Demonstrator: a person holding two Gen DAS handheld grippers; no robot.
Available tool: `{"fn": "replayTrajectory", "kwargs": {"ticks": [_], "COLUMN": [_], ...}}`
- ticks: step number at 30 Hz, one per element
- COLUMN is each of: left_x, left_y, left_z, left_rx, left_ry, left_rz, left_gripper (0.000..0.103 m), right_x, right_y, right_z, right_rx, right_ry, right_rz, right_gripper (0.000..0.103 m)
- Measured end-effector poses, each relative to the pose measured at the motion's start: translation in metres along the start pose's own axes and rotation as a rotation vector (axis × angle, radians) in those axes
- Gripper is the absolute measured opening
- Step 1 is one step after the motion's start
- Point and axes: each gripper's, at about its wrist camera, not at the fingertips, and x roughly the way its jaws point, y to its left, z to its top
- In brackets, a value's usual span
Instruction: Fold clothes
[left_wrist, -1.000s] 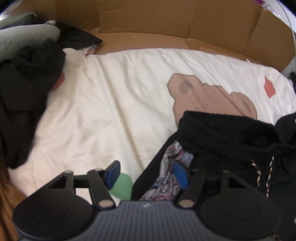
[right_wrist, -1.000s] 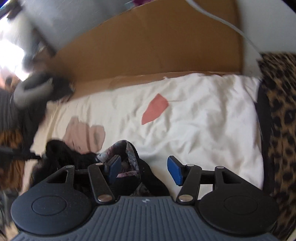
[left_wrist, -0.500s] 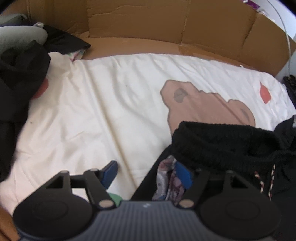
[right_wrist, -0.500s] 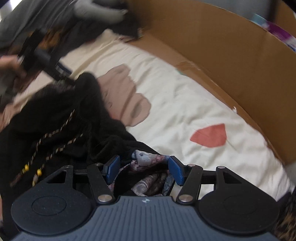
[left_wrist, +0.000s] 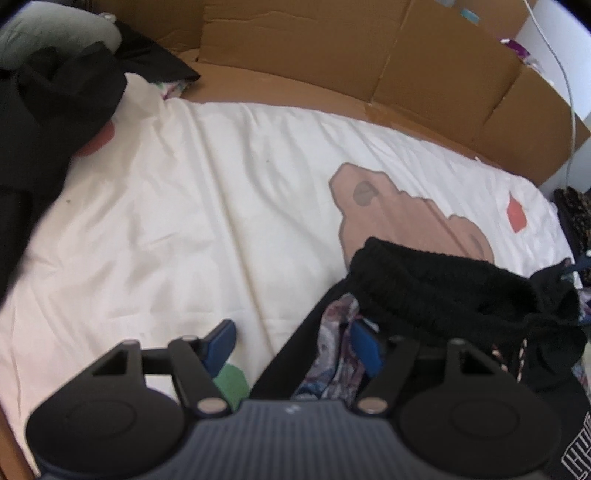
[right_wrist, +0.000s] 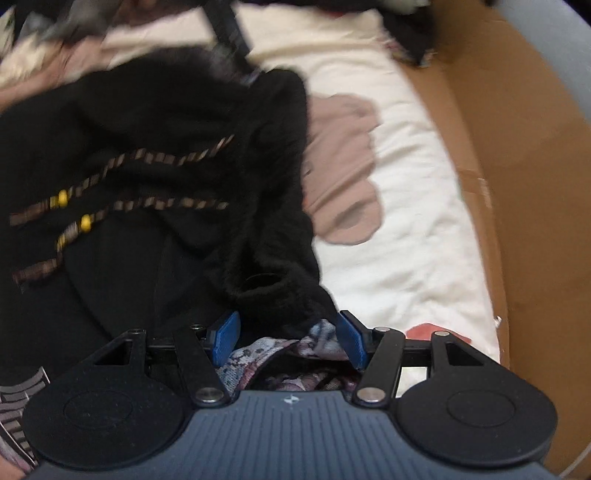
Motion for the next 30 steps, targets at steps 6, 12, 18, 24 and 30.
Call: {"fn": "replayTrajectory", "kwargs": {"ticks": [6, 12, 18, 24, 30], "left_x": [0.001, 0.013, 0.023, 0.029, 0.044], "left_y": [-0.005, -0.012, -0.024, -0.036, -0.052], "left_z": [0.004, 0.01, 0.014, 0.019, 0.017], "left_rx": [0.04, 0.067, 0.102, 0.148, 0.226], "left_ry": [-0.019, -0.001, -0.005, -0.011, 0.012], "left_rz": [-0.027, -0.084, -0.109, -0.122, -0.1], "left_gripper": [0.07, 0.07, 0.07, 0.069, 0.068], "right_x": [0.022, -0.007, 0.004, 0.044, 0.053], "right_y": [-0.011, -0.057, -0.088, -0.088, -0.091], "right_z": [-0.007, -0.022, -0.045, -0.062, -0.07], "right_rx": [0.115, 0.5, 0.852, 1.021, 1.066], "right_ry": [0.057, -0.093, -0.086, -0.042, -0.075], "right_rz": [0.015, 0.033, -0.012, -0.008, -0.029], "right_gripper": [0.024, 0.02, 0.019, 0.02, 0.022]}}
